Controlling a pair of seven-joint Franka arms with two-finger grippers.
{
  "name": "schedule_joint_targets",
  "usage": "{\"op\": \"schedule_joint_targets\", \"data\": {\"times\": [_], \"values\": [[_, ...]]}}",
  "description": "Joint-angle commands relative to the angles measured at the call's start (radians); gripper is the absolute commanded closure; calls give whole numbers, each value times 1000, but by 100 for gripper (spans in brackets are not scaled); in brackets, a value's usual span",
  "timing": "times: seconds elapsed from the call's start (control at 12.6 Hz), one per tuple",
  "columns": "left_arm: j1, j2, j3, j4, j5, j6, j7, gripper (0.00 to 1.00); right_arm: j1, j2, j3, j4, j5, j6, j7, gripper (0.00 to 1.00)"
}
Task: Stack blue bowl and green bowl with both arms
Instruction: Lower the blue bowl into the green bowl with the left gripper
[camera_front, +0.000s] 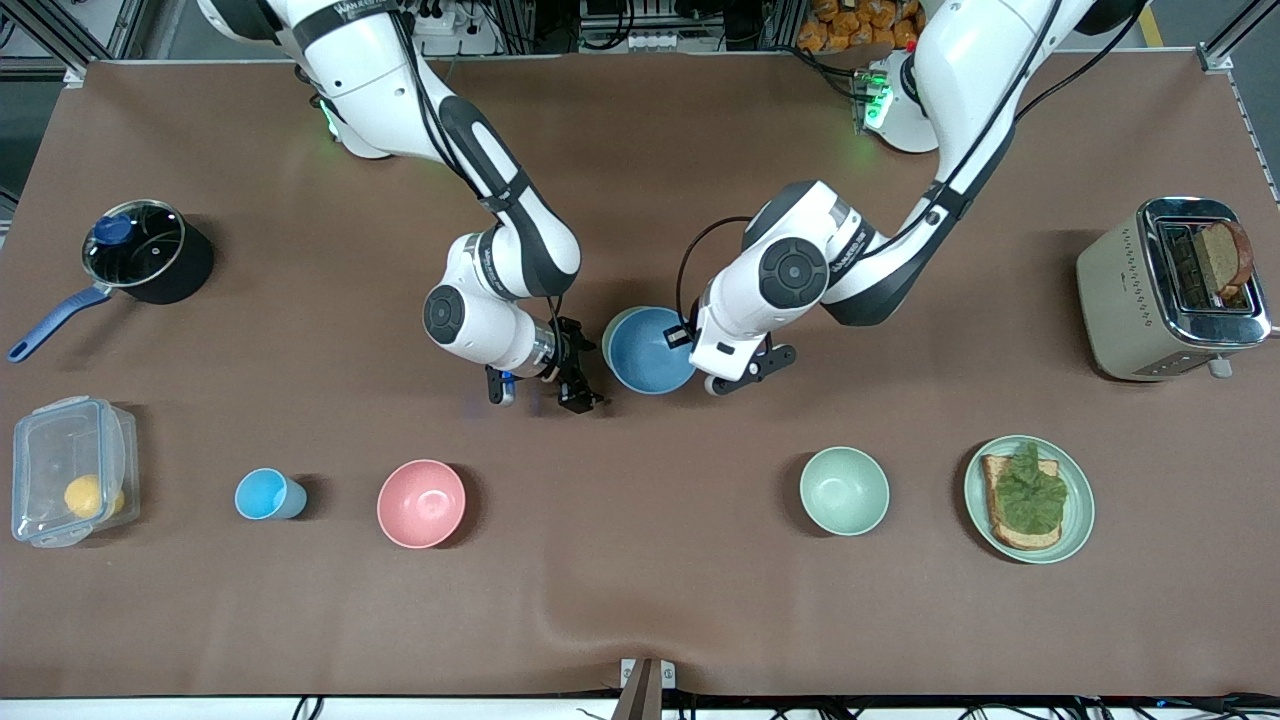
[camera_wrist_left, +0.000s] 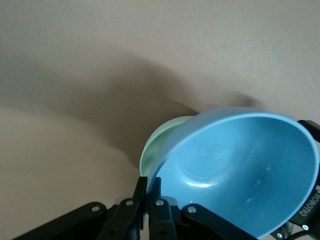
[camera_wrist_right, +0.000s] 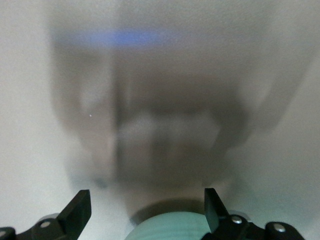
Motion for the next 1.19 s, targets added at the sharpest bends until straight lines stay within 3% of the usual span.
{"op": "schedule_joint_targets", "data": {"times": [0.0, 1.11], "values": [[-19, 2, 4, -24, -18, 30, -37, 100, 3, -4, 3, 4, 28, 2, -13, 0], [-61, 67, 10, -80, 7, 131, -37, 100, 1, -7, 3, 4, 27, -4, -13, 0]]}}
